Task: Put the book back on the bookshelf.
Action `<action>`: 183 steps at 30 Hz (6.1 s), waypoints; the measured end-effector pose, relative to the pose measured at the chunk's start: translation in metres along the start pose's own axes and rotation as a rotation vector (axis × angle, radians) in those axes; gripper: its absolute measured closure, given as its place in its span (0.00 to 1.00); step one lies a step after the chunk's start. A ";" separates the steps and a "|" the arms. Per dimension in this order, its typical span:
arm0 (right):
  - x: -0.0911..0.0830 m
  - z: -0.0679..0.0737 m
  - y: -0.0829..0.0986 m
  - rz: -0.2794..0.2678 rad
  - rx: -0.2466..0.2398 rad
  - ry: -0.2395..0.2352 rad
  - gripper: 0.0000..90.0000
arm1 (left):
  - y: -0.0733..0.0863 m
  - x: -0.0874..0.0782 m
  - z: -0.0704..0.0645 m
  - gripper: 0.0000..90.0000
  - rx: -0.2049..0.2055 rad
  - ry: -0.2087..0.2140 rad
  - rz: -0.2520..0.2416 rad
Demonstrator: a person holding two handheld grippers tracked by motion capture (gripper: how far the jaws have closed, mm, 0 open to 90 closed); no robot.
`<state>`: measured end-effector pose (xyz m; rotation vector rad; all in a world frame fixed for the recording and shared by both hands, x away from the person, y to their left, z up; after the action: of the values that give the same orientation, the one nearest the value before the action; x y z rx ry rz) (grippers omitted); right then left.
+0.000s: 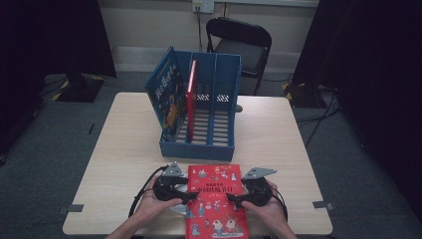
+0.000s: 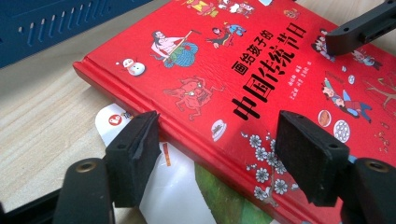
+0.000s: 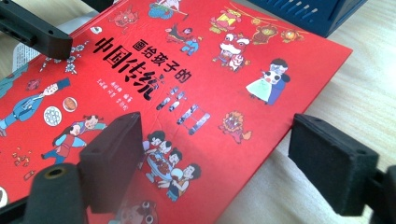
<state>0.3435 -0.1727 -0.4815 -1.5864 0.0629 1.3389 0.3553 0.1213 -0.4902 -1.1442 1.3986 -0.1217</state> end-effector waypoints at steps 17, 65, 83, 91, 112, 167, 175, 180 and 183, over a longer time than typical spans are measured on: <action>0.011 -0.010 -0.006 0.012 0.053 -0.037 0.11 | 0.003 -0.001 0.003 0.38 -0.004 0.004 -0.024; 0.000 0.000 -0.033 -0.025 -0.048 -0.102 0.17 | 0.001 -0.004 0.010 0.32 -0.069 0.044 -0.014; -0.010 0.013 -0.029 -0.037 -0.147 -0.101 0.18 | 0.000 -0.002 0.010 0.24 -0.107 0.074 -0.028; -0.012 0.012 -0.026 -0.047 -0.162 -0.106 0.21 | 0.000 -0.001 0.011 0.21 -0.127 0.091 -0.043; -0.014 0.012 -0.032 -0.080 -0.107 -0.094 0.33 | -0.001 -0.005 0.018 0.36 -0.218 0.192 -0.071; -0.072 -0.001 -0.057 -0.319 0.059 -0.063 0.43 | -0.069 -0.053 0.007 0.78 -0.167 0.390 -0.377; -0.094 0.000 -0.061 -0.371 0.056 -0.041 0.49 | -0.084 -0.065 -0.006 0.83 -0.108 0.395 -0.416; -0.101 0.000 -0.064 -0.402 0.058 -0.033 0.51 | -0.093 -0.073 -0.007 0.82 -0.086 0.381 -0.428; -0.105 0.002 -0.068 -0.415 0.048 -0.034 0.52 | -0.096 -0.079 -0.007 0.83 -0.080 0.386 -0.448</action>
<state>0.3428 -0.1942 -0.3587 -1.4389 -0.2415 1.0306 0.3809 0.1222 -0.3683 -1.5466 1.4644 -0.6386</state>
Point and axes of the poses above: each handheld gripper's, and its own axes: x roughly forward along the jaws, y roughly out of its underside, z roughly to its left, the point moved 1 cm from there along x, roughly forward along the jaws, and after that the axes turned 5 degrees about z, right-handed, at the moved point
